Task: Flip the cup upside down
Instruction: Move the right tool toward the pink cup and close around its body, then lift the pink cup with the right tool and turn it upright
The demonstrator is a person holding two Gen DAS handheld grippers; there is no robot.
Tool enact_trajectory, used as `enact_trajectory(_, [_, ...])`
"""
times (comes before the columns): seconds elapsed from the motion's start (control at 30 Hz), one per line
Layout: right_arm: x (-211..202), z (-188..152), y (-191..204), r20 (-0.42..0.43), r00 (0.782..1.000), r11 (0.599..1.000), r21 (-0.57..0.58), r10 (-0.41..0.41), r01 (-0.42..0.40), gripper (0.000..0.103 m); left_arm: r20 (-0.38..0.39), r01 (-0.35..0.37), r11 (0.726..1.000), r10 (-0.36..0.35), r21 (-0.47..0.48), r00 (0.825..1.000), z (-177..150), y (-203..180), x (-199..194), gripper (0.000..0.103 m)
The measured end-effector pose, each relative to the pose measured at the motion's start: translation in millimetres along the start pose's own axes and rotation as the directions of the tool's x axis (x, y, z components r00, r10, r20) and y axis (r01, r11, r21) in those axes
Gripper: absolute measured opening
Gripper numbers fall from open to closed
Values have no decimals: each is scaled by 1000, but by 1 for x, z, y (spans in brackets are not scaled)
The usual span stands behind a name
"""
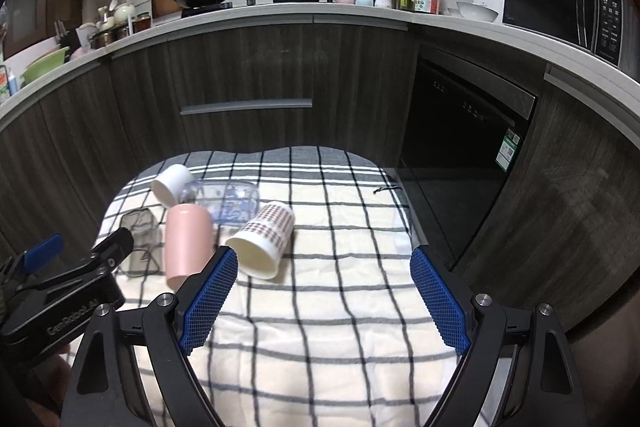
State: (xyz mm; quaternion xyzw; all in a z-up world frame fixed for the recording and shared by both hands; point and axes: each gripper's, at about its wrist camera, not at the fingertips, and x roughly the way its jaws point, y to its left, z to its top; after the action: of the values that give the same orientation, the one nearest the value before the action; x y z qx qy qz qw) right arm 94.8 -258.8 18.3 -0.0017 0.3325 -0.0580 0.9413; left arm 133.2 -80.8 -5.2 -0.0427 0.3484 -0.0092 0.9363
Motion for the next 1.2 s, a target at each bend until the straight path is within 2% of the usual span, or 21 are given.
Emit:
enact_trajectory(0.33, [43, 11, -4, -50, 999, 1000, -17, -17, 16, 88, -81, -11, 999, 15, 40, 997, 1, -15, 62, 102])
enact_trajectory(0.6, [79, 8, 1, -110, 994, 1000, -13, 4, -6, 88, -145, -44, 997, 53, 62, 988, -5, -16, 111, 98])
enact_trajectory(0.87, [100, 2, 4, -164, 986, 999, 1, 35, -36, 88, -221, -66, 994, 84, 88, 972, -17, -18, 149, 82])
enact_trajectory(1.07, [108, -2, 3, -204, 977, 998, 23, 65, -61, 88, -268, -73, 994, 93, 83, 959, -22, -17, 169, 79])
enact_trajectory(1.17, [112, -4, 4, -219, 973, 997, 31, 75, -70, 88, -279, -84, 993, 105, 88, 954, -24, -18, 174, 71])
enact_trajectory(1.2, [113, -5, 4, -224, 971, 997, 35, 80, -74, 88, -280, -81, 993, 102, 84, 955, -24, -17, 174, 71])
